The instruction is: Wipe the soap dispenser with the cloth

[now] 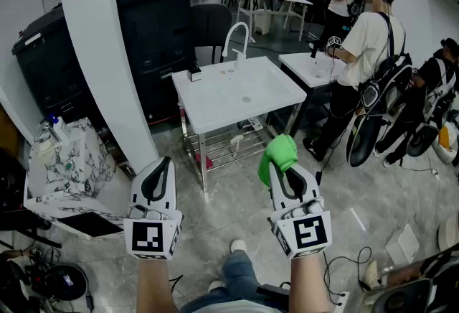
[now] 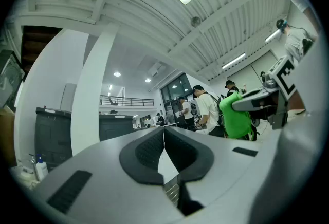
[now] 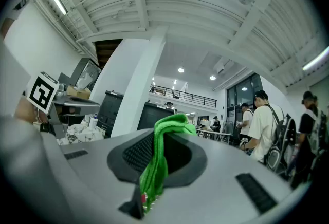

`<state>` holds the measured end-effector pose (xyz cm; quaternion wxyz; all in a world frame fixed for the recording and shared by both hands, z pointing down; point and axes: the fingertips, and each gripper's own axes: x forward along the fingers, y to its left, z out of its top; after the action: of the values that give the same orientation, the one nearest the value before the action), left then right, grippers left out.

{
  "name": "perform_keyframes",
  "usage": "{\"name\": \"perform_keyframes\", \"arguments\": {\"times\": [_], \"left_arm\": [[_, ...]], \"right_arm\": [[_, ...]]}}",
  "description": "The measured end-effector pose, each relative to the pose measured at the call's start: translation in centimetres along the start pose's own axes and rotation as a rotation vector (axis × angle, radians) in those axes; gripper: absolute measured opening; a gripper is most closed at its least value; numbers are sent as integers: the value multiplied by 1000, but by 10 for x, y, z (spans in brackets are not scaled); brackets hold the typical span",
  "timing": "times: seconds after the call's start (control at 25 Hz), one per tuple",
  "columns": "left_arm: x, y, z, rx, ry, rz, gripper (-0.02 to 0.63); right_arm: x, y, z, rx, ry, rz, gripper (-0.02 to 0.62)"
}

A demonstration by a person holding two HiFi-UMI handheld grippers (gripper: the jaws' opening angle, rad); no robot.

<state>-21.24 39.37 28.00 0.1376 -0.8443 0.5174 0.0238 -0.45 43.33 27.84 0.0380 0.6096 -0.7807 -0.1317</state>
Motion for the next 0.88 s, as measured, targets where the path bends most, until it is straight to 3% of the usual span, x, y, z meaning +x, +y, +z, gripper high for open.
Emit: {"name": "perform_keyframes", "arguments": {"times": [0.16,0.48,0.88], "left_arm": [[29,-5,-3,7,0,-4,17],[113,-12,-17,12,5,11,17],[205,-3,-33,-10,2,86,17]], "right_arm": [[18,-19,-11,15,3,-9,49],[79,-60,-35,9,-2,50,49],[166,-116,-56,18,5,116,49]]}}
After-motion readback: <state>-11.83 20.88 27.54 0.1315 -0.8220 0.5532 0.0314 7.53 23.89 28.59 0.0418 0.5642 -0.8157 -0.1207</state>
